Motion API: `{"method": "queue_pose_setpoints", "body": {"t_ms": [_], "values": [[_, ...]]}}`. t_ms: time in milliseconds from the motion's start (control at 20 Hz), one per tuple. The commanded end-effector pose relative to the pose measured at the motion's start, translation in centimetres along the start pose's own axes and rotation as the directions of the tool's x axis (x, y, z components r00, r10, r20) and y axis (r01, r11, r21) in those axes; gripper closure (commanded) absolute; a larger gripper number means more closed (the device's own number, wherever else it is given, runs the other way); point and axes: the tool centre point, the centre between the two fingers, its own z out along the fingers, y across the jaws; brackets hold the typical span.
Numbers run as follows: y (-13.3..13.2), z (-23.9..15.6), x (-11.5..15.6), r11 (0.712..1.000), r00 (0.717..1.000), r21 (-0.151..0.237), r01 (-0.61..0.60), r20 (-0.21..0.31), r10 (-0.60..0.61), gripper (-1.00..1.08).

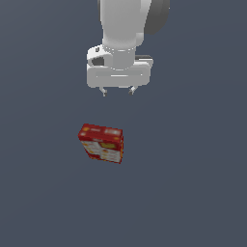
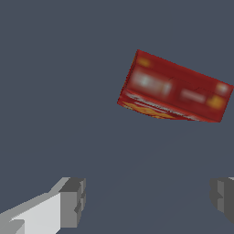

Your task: Pick up the object and move it to a goal position.

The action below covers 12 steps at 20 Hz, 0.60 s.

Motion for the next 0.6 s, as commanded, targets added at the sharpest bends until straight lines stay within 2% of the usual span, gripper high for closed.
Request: {"method": "queue_pose_setpoints", "body": {"t_ms": [0,250,550], "values": [[0.2,0.2,0.3,0.999,0.999,0.001,0.040,0.000,-0.040,-0.92],[0.8,0.7,1.2,0.990,0.990,0.004,0.142,-0.002,-0.142,-0.92],[1.6,1.4,2.3,0.961,0.961,0.008,0.277,-0.005,-0.277,-0.92]]}}
